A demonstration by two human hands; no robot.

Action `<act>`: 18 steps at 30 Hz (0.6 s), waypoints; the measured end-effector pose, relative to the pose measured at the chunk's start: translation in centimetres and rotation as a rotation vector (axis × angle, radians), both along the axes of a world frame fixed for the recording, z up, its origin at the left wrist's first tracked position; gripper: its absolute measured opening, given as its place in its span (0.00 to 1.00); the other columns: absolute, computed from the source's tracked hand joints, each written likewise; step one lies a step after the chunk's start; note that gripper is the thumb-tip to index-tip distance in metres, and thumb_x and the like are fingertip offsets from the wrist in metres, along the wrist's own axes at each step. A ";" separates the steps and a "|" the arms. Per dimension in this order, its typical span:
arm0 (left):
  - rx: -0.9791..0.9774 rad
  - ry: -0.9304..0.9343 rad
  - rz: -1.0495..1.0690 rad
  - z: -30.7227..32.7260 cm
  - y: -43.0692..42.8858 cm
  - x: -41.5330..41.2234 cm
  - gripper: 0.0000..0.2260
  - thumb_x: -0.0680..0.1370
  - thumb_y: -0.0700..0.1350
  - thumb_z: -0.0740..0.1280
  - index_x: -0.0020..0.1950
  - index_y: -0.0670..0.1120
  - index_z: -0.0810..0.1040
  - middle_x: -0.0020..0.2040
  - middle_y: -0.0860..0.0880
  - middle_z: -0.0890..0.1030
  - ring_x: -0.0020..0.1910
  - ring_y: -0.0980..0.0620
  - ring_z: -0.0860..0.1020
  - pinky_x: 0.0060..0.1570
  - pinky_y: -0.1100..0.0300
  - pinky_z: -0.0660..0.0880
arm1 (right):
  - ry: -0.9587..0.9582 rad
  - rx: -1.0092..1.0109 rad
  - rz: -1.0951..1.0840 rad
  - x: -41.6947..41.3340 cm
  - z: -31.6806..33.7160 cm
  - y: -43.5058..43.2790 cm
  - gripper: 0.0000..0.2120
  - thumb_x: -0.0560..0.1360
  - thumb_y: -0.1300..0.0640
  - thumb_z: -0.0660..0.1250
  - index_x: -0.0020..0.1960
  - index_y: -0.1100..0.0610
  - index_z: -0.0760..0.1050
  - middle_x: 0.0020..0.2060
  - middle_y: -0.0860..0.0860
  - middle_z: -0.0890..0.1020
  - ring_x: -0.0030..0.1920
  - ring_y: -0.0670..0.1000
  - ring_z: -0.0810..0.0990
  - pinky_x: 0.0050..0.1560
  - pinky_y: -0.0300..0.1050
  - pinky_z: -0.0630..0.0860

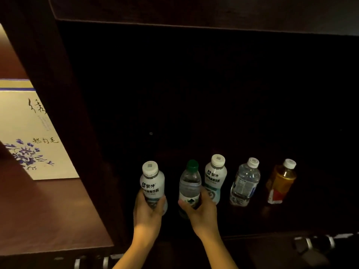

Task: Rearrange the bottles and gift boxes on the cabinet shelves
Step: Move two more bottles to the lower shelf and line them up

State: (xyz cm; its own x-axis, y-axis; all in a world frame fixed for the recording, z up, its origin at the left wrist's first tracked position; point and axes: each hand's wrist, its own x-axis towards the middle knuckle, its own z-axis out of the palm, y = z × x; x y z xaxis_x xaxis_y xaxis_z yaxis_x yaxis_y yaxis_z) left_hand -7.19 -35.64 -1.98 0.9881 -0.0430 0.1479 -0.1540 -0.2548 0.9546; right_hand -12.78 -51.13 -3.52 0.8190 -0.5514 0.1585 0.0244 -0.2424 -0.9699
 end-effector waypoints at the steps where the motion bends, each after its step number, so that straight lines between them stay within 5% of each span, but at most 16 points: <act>1: 0.002 0.001 0.008 0.0 -0.2 0.3 0.27 0.75 0.45 0.74 0.71 0.44 0.69 0.62 0.48 0.78 0.63 0.49 0.76 0.58 0.57 0.72 | -0.001 0.002 0.006 0.5 -0.1 0.0 0.30 0.68 0.55 0.80 0.67 0.50 0.74 0.54 0.41 0.84 0.56 0.37 0.81 0.56 0.38 0.79; 6: 0.008 -0.004 0.027 -0.1 -0.6 1.3 0.29 0.76 0.45 0.74 0.74 0.44 0.67 0.66 0.47 0.76 0.64 0.52 0.74 0.61 0.56 0.72 | -0.010 0.014 0.036 2.1 -0.3 -0.2 0.30 0.68 0.56 0.80 0.67 0.49 0.73 0.54 0.39 0.84 0.56 0.36 0.81 0.52 0.30 0.77; 14: -0.013 0.010 0.025 -0.8 -0.8 2.0 0.26 0.76 0.44 0.73 0.72 0.45 0.69 0.63 0.50 0.77 0.64 0.50 0.76 0.58 0.58 0.73 | -0.018 0.030 0.066 3.0 -0.5 -0.9 0.31 0.70 0.57 0.79 0.69 0.51 0.71 0.57 0.42 0.83 0.58 0.38 0.81 0.55 0.32 0.77; 18: 0.005 0.021 0.011 -0.9 -0.7 2.3 0.28 0.76 0.44 0.73 0.74 0.44 0.67 0.67 0.47 0.76 0.66 0.49 0.75 0.64 0.50 0.74 | -0.015 0.014 0.060 3.0 -0.7 -0.9 0.33 0.69 0.56 0.80 0.70 0.49 0.71 0.59 0.41 0.82 0.60 0.38 0.80 0.57 0.32 0.76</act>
State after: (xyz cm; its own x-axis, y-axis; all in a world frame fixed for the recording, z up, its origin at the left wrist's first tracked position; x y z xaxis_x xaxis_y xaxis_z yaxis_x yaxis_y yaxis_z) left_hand -4.87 -36.37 -2.83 0.9914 -0.0327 0.1270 -0.1311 -0.2615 0.9562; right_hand -9.75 -52.01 -4.17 0.8485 -0.5032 0.1639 0.0535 -0.2265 -0.9725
